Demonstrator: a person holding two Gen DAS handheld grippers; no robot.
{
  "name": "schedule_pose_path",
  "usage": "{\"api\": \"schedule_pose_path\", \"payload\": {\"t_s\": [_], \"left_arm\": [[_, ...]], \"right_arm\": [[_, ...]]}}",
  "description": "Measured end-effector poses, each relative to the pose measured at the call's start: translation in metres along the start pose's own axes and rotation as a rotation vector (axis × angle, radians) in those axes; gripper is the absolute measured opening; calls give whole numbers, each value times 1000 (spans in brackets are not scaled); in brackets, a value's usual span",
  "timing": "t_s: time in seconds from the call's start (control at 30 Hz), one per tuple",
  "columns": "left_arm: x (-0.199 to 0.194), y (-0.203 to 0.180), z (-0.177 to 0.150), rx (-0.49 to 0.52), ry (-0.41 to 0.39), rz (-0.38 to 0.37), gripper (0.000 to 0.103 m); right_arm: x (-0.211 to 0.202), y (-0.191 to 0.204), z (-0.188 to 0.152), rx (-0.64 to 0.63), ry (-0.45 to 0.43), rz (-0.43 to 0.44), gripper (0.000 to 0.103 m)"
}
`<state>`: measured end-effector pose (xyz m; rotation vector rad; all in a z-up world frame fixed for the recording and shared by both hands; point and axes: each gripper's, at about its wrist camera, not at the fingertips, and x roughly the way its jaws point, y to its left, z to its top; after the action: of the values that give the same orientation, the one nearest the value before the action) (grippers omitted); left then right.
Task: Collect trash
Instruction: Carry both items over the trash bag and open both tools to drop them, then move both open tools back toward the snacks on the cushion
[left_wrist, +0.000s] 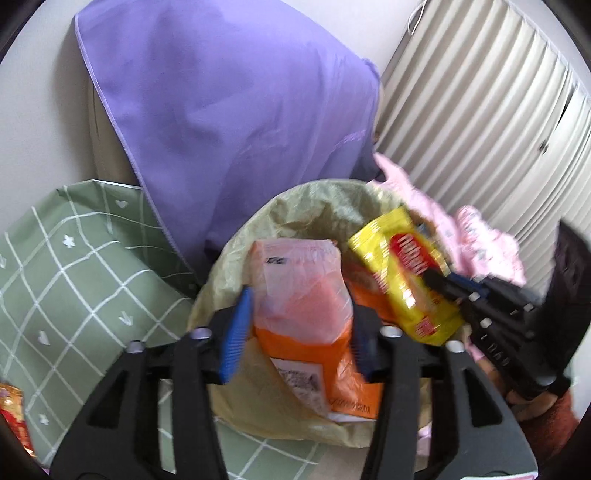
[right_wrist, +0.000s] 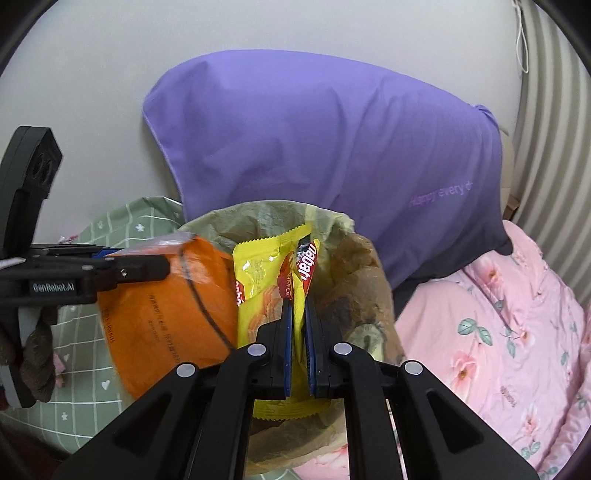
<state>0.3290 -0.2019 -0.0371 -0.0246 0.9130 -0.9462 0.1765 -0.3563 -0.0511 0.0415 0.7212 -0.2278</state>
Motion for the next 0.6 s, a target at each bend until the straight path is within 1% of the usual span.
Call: {"api": "schedule_pose_path", "payload": {"t_s": [0.03,0.07,0.13,0.2,0.23,0.27,0.37,0.43,0.47,0.53,0.57,0.6], "left_arm": [[-3,2,1,-10,-9,-19,58],[-5,2,2,-16,-15,-28,59],[-11,4,4,-31,-31,-35,65],[-18,7,6,-50,-52,-40,67],[-23,9,7,-62,-66,-41,68],[-28,10,7,-72,-79,-42,68],[-49,18,7,-98,-122,-31,70],[-66,24,2,-103,-148,3,70],[-73,27,-1,-105,-157,17,70],[-93,37,-11,-116,-179,61,70],[-102,43,-16,-124,-188,82,70],[-113,52,-24,-137,-199,111,70]], "right_arm": [[0,0,0,3,0,9,9],[-1,0,0,4,-1,4,10],[-3,0,-1,3,-7,-14,15],[-5,-2,0,11,-17,-11,39],[-7,-3,0,13,-22,-7,43],[-9,-3,0,13,-28,-7,45],[-17,-3,3,11,-54,-22,45],[-24,-2,7,14,-81,-12,45],[-28,0,10,12,-98,-2,45],[-34,6,15,4,-127,32,49],[-37,11,18,-4,-140,54,53],[-39,18,21,-18,-149,84,55]]}}
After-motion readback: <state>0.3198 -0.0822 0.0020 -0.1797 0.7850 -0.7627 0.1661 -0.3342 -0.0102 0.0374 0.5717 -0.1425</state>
